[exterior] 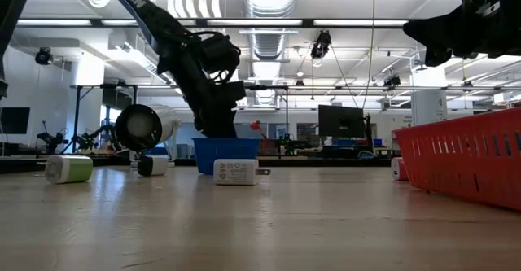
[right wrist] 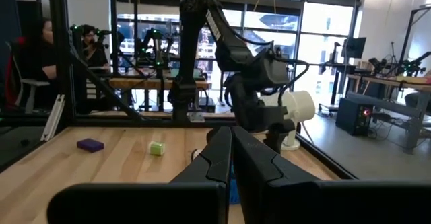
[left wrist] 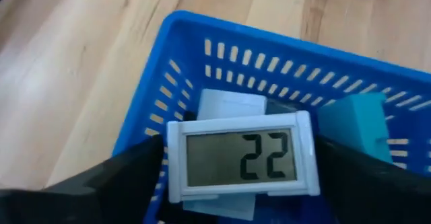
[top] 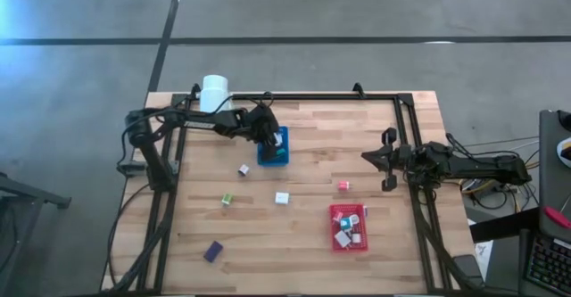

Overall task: Pick & Place Office items
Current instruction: Put the white digital clock into the blue bin, then put the pink charger adapter into the red bin

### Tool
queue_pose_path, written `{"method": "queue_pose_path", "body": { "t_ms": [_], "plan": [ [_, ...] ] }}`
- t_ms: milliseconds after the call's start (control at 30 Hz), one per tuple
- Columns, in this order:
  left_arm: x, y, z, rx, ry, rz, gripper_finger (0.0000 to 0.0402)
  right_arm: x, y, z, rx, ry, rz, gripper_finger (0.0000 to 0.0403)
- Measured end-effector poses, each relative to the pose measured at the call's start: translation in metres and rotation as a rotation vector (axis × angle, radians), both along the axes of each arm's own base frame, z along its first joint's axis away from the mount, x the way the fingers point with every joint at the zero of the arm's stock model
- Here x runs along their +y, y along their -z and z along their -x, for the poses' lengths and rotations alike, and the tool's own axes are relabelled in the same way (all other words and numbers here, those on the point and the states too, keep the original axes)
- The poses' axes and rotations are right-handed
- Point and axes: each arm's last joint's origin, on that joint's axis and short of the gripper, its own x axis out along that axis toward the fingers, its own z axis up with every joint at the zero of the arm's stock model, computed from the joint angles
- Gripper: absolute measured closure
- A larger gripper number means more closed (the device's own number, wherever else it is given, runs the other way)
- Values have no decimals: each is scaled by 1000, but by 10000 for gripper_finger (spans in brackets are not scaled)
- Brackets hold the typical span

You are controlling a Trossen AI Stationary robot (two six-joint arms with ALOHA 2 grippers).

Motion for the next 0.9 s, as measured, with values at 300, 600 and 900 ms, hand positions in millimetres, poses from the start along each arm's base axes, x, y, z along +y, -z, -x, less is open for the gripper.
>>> {"method": "queue_pose_path", "body": {
  "t_ms": [300,600,900],
  "plan": [
    [-2,-22,4,-50,45,-56,50,0,0,0,1,0,1,394],
    [-34,-76,51,-280,177,-10,54,0,0,0,0,1,4,394],
    [-68,-100,127,-669,124,-96,160,0,0,0,-4,0,0,394]
  ]
}}
